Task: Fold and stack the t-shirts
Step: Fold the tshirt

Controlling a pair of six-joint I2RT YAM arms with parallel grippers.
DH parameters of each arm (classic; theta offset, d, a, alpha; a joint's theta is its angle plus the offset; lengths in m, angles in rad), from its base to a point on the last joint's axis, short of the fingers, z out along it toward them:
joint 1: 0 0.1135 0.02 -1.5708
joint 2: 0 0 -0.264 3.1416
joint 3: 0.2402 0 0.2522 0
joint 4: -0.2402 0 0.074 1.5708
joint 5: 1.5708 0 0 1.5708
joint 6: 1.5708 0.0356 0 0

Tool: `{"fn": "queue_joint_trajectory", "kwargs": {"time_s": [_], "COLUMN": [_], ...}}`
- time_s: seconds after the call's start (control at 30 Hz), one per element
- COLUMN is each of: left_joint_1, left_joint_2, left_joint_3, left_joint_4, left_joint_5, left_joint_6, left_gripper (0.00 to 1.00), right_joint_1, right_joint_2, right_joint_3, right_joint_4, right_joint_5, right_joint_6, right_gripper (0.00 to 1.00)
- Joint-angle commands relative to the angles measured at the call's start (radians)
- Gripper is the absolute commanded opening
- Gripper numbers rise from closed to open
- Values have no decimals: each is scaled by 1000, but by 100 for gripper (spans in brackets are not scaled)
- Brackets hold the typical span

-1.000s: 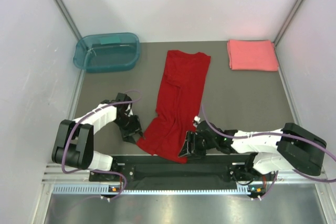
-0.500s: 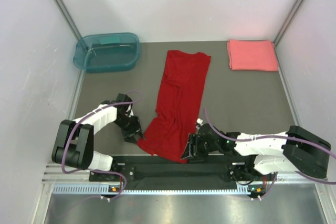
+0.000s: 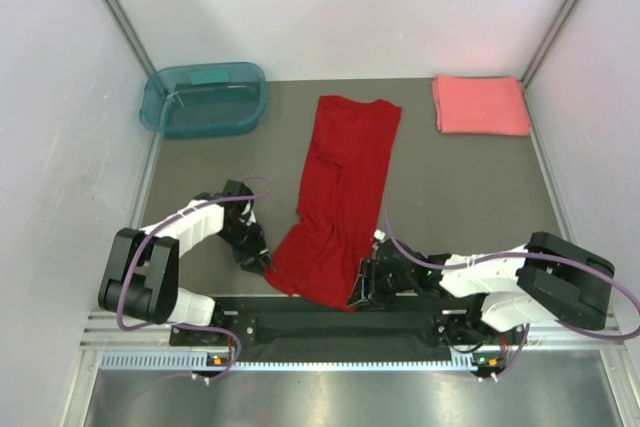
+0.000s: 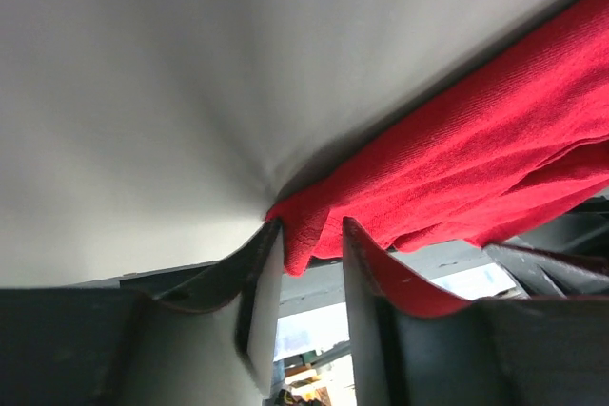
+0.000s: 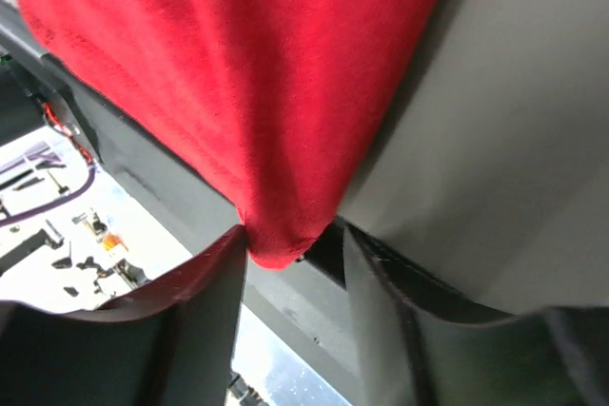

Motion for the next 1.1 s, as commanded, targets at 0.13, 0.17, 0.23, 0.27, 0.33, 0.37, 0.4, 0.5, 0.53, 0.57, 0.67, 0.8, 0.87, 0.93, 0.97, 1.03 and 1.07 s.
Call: {"fn": "queue_joint_trajectory", "kwargs": {"time_s": [0.13,0.17,0.23,0.27,0.33,0.37,0.4,0.5,0.53,0.57,0.67,0.8,0.87,0.93,0.97,1.03,1.07], "left_joint_1": [-5,-5,-5,-5,-6,-6,-9,-17,-22,-25,-39,-66,-71,-75,-79,-86,-97], "left_joint_2": [-61,-70,-106,-121,-181,-202,-224,-322,-340,-360,-434,-515,-557,-575,-577,-569,-566], "left_joint_3": [-25,-27,-27,-22,-11,-7,-2,-8,-10,-23,-51,-85,-102,-123,-137,-140,-142], "left_joint_4": [6,5,-12,-21,-38,-58,-69,-107,-117,-127,-143,-157,-158,-149,-143,-140,-138], "left_joint_5": [52,58,74,83,97,112,115,155,160,173,193,215,226,235,239,240,232], "left_joint_6": [-1,-1,-1,-1,-7,-9,-19,-53,-62,-87,-134,-194,-214,-239,-243,-256,-265], "left_gripper": [18,16,9,7,4,0,0,0,0,0,0,0,0,0,0,0,0], "right_joint_1": [14,14,12,11,11,11,11,12,11,11,12,12,11,11,11,11,11], "right_joint_2": [34,40,34,13,-27,-80,-106,-231,-284,-309,-395,-481,-519,-536,-547,-547,-533], "right_joint_3": [33,34,31,28,33,37,45,97,122,129,120,102,87,62,53,24,16], "right_joint_4": [83,94,134,135,111,52,14,-183,-254,-335,-404,-516,-559,-579,-580,-573,-552], "right_joint_5": [-4,-9,-18,-17,-1,3,16,43,48,51,39,31,30,19,13,-18,-45], "right_joint_6": [-9,-12,-3,11,21,24,19,-13,-19,-30,-32,-36,-36,-30,-22,-18,-18], "right_gripper": [26,20,7,5,0,0,0,0,0,0,0,0,0,0,0,0,0]}}
